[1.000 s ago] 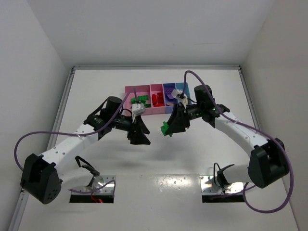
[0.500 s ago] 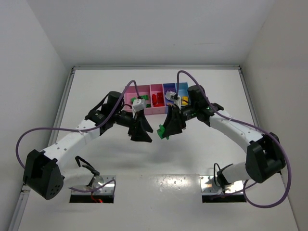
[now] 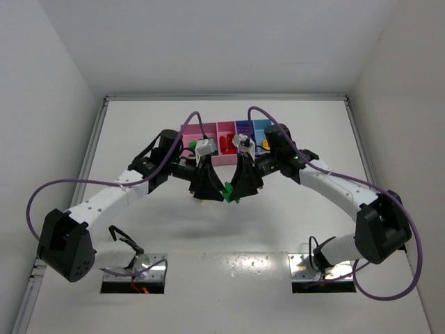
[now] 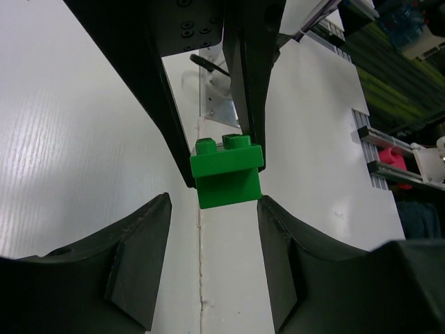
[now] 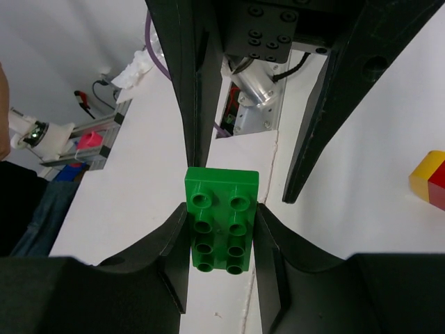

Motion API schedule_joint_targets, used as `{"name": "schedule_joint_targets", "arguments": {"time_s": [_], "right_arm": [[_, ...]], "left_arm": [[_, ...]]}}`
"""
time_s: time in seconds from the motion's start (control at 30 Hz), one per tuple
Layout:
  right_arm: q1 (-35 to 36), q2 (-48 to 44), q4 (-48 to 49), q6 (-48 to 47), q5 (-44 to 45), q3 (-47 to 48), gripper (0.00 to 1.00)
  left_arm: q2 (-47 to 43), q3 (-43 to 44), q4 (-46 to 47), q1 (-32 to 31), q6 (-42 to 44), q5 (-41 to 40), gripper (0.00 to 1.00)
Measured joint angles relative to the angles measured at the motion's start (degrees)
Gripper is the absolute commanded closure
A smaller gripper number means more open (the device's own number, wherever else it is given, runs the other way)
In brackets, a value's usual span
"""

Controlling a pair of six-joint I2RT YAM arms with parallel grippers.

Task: Sort the legos into containers by color

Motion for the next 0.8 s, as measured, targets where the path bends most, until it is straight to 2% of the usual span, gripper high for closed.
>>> {"name": "schedule_joint_targets", "arguments": {"time_s": [0.43, 0.57, 0.8], "right_arm": [[0.9, 0.9, -1.1, -1.2, 2.0, 1.5, 1.0], [0.9, 1.6, -1.5, -1.2, 1.9, 1.8, 1.0], [0.8, 1.9, -2.4, -1.3, 2.3, 2.0, 0.99]], "left_arm": [[1.2, 1.0, 1.8, -1.2, -1.5, 0.0, 0.43], [1.5, 1.1, 1.9, -1.2, -1.8, -0.5, 0.6], [1.5, 1.2, 1.3, -1.2, -2.3, -1.4, 0.8]]}}
